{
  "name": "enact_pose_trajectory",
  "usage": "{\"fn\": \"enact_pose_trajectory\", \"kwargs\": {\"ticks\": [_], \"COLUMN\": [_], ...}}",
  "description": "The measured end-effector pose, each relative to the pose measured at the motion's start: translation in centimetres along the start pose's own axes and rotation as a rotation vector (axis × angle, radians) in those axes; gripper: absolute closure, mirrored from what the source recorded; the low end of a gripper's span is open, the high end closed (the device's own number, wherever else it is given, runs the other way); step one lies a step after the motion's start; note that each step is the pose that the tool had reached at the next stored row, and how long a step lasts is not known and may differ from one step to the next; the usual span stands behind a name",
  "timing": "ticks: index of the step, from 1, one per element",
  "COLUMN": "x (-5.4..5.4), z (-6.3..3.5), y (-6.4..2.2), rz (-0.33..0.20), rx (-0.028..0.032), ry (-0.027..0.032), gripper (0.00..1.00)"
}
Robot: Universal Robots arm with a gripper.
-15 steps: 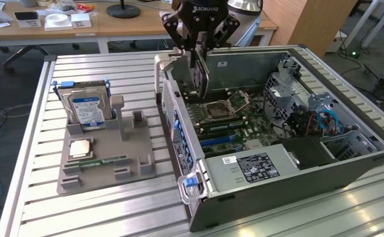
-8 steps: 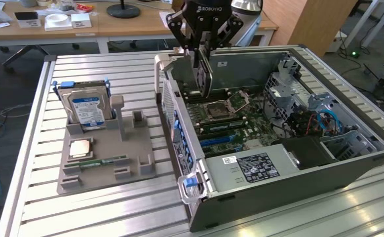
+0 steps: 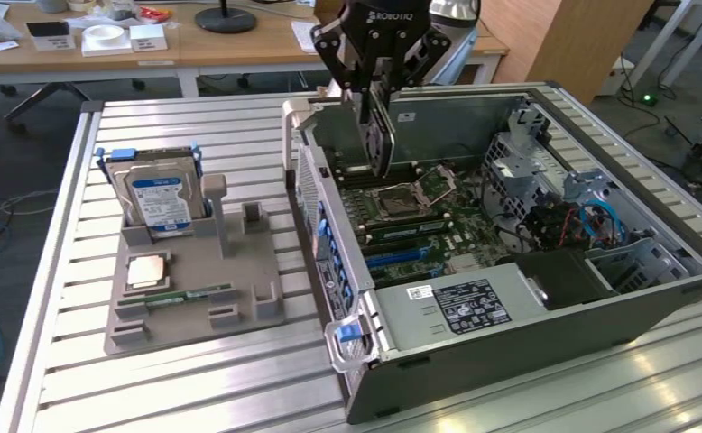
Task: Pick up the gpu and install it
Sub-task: 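Pick up the gpu and move the gpu toward the slot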
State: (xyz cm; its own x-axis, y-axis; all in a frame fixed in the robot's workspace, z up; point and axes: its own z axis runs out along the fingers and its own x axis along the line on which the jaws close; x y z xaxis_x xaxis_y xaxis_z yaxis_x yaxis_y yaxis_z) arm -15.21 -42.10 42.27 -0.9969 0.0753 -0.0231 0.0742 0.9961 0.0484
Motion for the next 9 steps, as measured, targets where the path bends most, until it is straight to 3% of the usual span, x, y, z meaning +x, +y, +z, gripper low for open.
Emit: {"fn": "enact_pose_trajectory", "kwargs": {"ticks": [9], "x": [-0.62], "z": [0.02], "y": [0.06], "rz": [0.000], "rx": [0.0001], "ry": [0.0000], "gripper": [0.73]}}
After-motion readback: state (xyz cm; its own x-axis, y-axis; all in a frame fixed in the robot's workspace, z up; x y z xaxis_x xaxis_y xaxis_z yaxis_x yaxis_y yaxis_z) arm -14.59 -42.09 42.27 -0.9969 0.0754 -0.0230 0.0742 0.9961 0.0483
